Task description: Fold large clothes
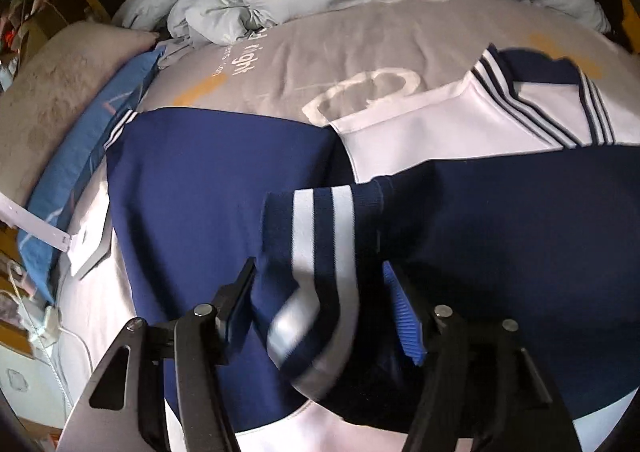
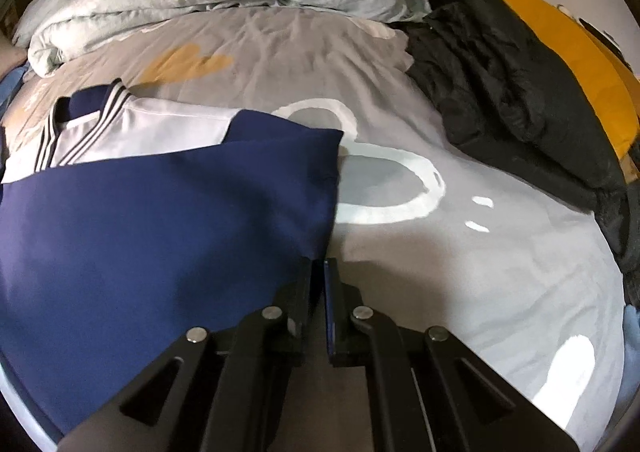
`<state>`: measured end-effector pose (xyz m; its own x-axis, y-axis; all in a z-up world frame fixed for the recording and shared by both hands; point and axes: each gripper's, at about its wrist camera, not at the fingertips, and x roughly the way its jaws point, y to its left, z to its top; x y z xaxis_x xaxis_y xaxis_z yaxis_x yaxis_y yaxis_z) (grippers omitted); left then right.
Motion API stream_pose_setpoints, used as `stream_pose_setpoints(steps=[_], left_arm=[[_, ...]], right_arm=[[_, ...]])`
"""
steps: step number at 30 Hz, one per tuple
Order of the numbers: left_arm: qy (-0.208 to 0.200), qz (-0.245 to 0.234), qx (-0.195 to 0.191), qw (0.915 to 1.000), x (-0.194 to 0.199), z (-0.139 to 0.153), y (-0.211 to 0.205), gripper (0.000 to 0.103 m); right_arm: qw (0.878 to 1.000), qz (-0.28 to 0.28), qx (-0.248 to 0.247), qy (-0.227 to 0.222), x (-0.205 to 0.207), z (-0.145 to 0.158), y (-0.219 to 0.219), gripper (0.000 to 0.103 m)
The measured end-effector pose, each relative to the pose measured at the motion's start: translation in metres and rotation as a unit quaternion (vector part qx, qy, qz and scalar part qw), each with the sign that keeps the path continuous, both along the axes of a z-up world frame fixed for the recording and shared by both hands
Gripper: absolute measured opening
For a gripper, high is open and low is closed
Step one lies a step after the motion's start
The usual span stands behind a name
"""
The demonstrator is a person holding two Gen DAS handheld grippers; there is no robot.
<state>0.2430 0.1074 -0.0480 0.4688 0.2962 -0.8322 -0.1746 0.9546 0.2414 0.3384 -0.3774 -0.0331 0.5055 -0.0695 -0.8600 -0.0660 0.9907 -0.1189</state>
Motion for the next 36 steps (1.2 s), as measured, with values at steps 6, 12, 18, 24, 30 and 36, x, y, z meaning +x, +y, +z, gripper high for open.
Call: stream_pose_setpoints(steps=[6, 12, 18, 24, 30, 36], left_arm=[[-0.107, -0.021, -0.029, 0.9936, -0.038, 0.054, 0.006, 0.078], [-0.188, -0.037, -0.048, 0.9802, -0.081, 0.102, 0.011, 0.103], [-0.237, -0.046, -0.021, 0.9702, -0.113, 0.126, 0.013, 0.103], [-0.254, -0.039, -0.057, 0.9646, -0.127, 0.131, 0.029, 0.103], [-0.260, -0.033, -0.046, 0.9638, -0.132, 0.134, 0.039, 0.103], [-0.252, -0.033, -0.029, 0.9667, -0.119, 0.136, 0.061, 0.103]], right_arm=[[0.996, -0.004, 0.050, -0.076, -0.037, 0.050, -0.006, 0.032], [0.985, 0.004, 0.063, -0.160, -0.087, 0.096, 0.009, 0.066], [0.970, 0.018, 0.109, -0.215, -0.130, 0.113, 0.021, 0.098], [0.963, 0.015, 0.137, -0.233, -0.145, 0.108, 0.024, 0.103], [0.968, 0.000, 0.131, -0.216, -0.137, 0.094, 0.023, 0.103], [0.971, -0.005, 0.142, -0.191, -0.131, 0.083, 0.021, 0.103]])
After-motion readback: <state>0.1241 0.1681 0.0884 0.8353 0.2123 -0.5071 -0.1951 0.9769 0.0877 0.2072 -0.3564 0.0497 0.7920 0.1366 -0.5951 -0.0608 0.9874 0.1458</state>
